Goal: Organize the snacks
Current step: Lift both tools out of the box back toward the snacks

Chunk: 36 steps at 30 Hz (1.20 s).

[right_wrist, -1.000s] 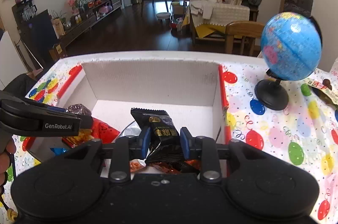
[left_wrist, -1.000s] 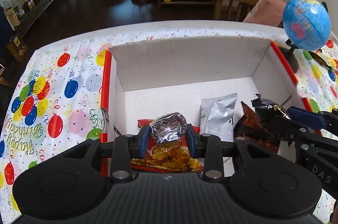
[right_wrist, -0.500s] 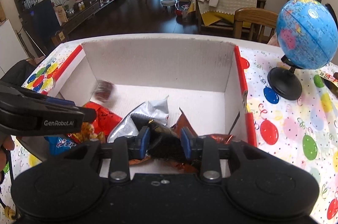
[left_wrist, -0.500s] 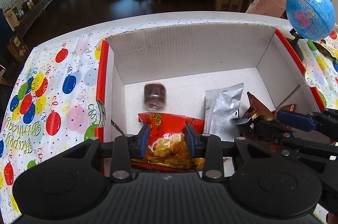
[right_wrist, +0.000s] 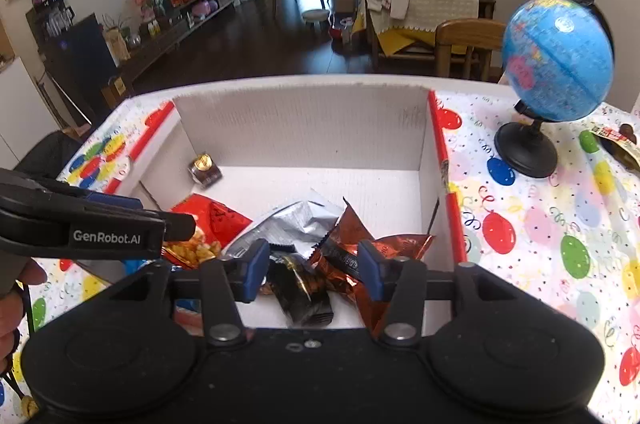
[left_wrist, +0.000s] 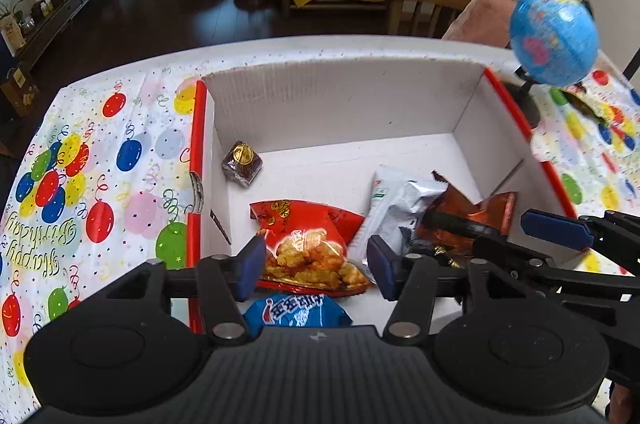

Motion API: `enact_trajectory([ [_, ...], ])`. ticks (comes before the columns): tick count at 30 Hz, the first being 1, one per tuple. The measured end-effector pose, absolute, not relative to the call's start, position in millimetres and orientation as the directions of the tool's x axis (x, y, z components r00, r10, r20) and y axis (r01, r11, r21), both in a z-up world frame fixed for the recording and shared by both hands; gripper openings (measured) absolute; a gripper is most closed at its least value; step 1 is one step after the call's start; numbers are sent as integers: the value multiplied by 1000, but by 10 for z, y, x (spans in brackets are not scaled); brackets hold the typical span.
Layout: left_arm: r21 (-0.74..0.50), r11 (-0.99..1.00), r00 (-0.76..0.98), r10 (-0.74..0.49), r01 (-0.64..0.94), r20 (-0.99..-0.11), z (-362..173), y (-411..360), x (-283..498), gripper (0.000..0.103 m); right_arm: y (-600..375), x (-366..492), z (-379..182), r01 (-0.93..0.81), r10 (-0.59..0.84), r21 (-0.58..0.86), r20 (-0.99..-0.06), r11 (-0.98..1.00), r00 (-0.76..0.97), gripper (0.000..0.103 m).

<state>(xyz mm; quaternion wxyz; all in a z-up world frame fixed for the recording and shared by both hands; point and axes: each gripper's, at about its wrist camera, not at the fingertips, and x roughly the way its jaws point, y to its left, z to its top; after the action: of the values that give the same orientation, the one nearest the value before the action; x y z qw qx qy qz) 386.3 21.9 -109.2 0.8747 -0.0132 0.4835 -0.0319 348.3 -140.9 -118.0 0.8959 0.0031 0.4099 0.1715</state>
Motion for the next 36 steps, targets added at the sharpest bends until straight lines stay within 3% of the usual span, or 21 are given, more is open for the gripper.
enact_trajectory([
  [5,-76,996,552,-93,54,-829,-920,243,3666,60,-1458,3297,-995,-297,321,162,-706,941,632,54],
  [18,-106,990,622,-139,90,-770,-513,362,3108,78,-1437,2757,-662,-282,319,164,-640,945,699,81],
  [29,-154,981,640,-194,118,-743,-376,492,2597,95,-1423,2268,-531,-253,314,186,-596,949,739,86],
  [31,-160,980,640,-201,122,-742,-375,513,2496,98,-1408,2155,-534,-251,316,192,-589,949,744,94],
  [36,-172,976,625,-218,133,-749,-435,564,2250,98,-1380,1876,-587,-243,309,190,-587,951,748,102],
])
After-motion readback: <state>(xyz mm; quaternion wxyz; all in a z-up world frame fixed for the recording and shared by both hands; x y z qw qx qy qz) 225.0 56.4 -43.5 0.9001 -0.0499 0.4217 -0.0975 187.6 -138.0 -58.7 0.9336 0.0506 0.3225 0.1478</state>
